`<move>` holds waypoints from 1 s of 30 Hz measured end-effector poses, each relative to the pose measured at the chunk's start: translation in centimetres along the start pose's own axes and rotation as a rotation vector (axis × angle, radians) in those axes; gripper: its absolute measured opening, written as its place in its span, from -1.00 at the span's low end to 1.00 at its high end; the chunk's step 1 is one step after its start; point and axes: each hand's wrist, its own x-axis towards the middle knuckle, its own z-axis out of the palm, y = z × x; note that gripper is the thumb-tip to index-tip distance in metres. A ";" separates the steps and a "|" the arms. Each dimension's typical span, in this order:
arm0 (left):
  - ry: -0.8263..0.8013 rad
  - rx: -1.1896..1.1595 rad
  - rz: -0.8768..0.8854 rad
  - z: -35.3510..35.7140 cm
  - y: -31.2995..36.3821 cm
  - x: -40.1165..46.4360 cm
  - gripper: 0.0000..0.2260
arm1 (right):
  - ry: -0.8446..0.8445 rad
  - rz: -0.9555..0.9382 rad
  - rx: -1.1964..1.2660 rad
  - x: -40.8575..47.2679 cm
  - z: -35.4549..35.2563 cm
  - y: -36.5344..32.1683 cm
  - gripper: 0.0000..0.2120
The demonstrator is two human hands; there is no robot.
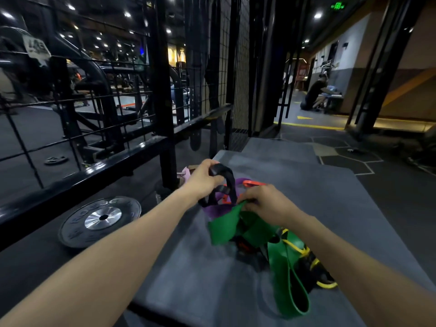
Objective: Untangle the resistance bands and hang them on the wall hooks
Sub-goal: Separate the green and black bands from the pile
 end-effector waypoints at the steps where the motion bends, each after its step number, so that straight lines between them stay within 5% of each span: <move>1: -0.064 0.170 0.032 0.5 0.0 -0.1 -0.59 | -0.006 -0.003 0.019 0.0 0.2 0.0 -0.83; 3: -0.160 0.378 0.097 0.7 -0.1 -0.4 -0.65 | -0.015 0.018 0.045 0.3 0.5 0.3 -0.87; 6: -0.129 0.097 0.099 -0.3 0.1 -1.8 -0.89 | 0.001 0.067 0.063 1.0 0.9 0.7 -0.96; 9: -0.247 -0.099 0.091 -1.3 -0.9 -3.8 -0.87 | 0.047 0.115 0.115 1.8 1.8 0.1 -0.66; 12: -0.347 0.233 0.041 -1.5 -3.0 -4.6 -0.28 | 0.024 0.095 0.158 2.8 3.1 -1.3 -0.82; 14: -0.311 0.452 0.037 -1.5 -4.3 -4.1 -0.11 | -0.019 0.055 0.145 3.2 3.6 -2.0 -0.80; 16: -0.214 0.626 0.064 -1.1 -5.4 -3.6 -0.16 | -0.059 0.022 0.157 3.6 3.7 -2.2 -0.82; 19: -0.033 0.739 0.219 -1.2 -6.2 -3.1 -0.56 | -0.085 -0.008 0.182 4.0 3.8 -1.9 -0.83; 23: 0.006 0.694 0.124 -4.2 -8.7 -2.7 -0.52 | 0.039 0.060 0.323 3.8 3.7 0.2 -0.77; 27: -0.197 0.914 -0.062 -5.1 -11.5 -4.5 -0.49 | -0.084 0.195 0.134 2.1 4.8 3.0 -0.85; 30: -0.522 1.237 -0.186 -4.5 -10.9 -5.2 -0.16 | -0.164 0.244 0.086 1.1 6.6 3.3 -0.77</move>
